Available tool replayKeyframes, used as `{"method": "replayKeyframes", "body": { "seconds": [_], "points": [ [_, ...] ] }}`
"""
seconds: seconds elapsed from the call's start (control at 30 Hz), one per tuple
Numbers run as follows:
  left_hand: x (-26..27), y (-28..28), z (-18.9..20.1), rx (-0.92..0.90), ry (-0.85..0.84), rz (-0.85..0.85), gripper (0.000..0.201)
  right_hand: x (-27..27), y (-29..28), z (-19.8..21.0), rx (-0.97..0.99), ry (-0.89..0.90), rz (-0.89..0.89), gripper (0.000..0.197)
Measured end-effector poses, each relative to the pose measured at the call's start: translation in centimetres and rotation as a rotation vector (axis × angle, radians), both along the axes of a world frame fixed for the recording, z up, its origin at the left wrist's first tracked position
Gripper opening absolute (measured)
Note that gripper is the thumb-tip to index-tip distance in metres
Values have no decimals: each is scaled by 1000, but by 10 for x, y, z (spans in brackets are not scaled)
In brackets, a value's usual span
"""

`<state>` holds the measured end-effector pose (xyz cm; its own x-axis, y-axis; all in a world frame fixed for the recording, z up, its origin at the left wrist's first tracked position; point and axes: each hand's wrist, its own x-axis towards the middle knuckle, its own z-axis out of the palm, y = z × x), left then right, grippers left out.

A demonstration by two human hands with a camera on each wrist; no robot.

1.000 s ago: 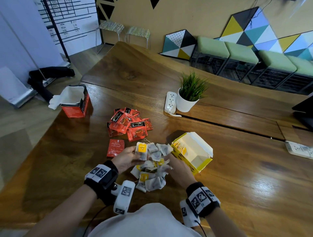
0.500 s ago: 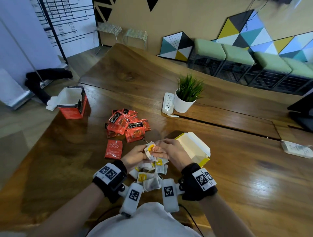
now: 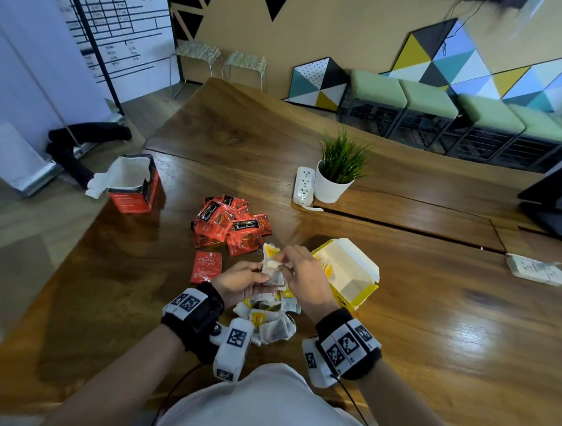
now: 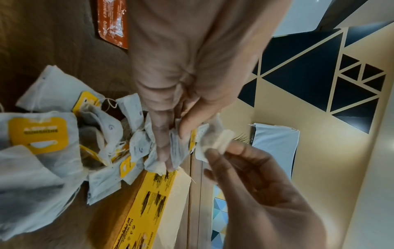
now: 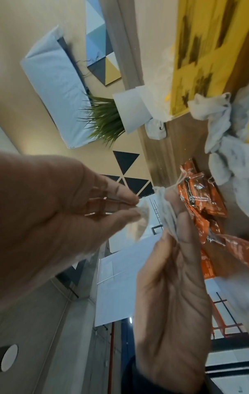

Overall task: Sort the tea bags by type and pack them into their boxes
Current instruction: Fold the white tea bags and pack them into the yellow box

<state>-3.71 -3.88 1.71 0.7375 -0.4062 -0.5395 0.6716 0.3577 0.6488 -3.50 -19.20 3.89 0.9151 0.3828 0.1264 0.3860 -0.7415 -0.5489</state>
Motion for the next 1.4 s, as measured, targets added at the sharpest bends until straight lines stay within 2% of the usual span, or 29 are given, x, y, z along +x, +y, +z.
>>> {"method": "replayKeyframes", "body": {
  "seconds": [0.1, 0.23, 0.4, 0.5, 0.6, 0.67, 0.77, 0.87, 1.03, 1.1, 1.17, 1.23, 1.4],
  "points": [
    [-1, 0, 2, -16, -1, -13, 23, -1, -1, 1, -81, -149, 43, 13],
    [0, 0, 5, 14, 2, -26, 25, -10, -2, -8, -240, -120, 155, 19],
    [-1, 2, 7, -25, 30, -28, 38, -9, -2, -4, -207, -17, 126, 19],
    [0, 1, 7, -36, 10, -15, 31, -4, -3, -4, -196, 9, 109, 17],
    [3, -2, 9, -49, 18, 27, 16, -3, -7, -9, -213, -98, 134, 18],
    [6, -3, 10, -43, 40, 44, 20, -2, -9, -11, -209, -171, 149, 25],
    [7, -6, 9, -15, 13, 13, 24, -1, -13, -13, -198, -182, 172, 21],
    [4, -9, 5, 26, 16, -5, 24, -2, -13, -14, -155, -95, 202, 12],
    [4, -1, 1, 106, 36, 8, 24, -12, -24, -16, 15, 37, 81, 13],
    [5, 5, -2, 173, 38, 37, 25, -20, -30, -23, -84, 167, 55, 11],
    [6, 12, -6, 237, 41, 50, 23, -31, -33, -35, -308, 341, 70, 14],
    [5, 17, -9, 261, 55, 70, 22, -42, -32, -47, -449, 467, 72, 12],
    [1, 16, -10, 251, 76, 70, 18, -43, -31, -61, -440, 533, 24, 13]
  ]
}}
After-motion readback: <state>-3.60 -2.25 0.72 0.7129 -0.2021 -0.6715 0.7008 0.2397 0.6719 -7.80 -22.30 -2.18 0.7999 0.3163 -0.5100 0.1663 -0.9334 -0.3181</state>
